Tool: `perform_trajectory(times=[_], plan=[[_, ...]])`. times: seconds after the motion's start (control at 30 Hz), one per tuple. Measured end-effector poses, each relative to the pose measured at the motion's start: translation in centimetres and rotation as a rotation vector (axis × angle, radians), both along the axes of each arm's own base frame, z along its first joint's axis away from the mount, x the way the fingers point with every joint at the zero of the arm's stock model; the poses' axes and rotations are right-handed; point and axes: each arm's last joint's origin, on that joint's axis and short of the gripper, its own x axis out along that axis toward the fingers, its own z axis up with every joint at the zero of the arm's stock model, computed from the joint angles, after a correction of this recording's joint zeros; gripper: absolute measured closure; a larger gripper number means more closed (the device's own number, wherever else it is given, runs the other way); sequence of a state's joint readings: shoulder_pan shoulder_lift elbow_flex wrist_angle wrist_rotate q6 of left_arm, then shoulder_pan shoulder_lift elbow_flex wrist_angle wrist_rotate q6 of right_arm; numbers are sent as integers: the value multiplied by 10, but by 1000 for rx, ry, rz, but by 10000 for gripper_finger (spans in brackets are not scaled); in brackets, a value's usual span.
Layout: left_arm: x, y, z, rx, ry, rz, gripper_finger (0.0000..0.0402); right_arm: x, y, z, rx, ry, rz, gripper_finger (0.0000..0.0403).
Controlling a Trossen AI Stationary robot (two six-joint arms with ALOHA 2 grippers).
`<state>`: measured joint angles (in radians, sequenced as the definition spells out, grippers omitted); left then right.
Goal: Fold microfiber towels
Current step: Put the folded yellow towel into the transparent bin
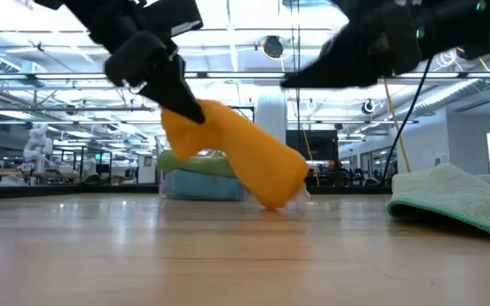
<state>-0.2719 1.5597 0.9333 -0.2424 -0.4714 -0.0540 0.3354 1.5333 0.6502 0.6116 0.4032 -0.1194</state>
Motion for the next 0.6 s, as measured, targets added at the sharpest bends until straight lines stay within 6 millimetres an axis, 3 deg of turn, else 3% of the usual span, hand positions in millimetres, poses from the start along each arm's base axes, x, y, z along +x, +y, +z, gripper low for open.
perform_trajectory(times=[0.17,0.4,0.6], plan=[[-4,26,26,72,-54,-9,389,-17,-9,16,-50,-57,-42,403],[-13,69,57,175,-126,41,385,-37,-27,7,-17,-137,-103,403],[-14,113,61,260,-120,116,388,-41,-42,3,-1,-192,-161,403]])
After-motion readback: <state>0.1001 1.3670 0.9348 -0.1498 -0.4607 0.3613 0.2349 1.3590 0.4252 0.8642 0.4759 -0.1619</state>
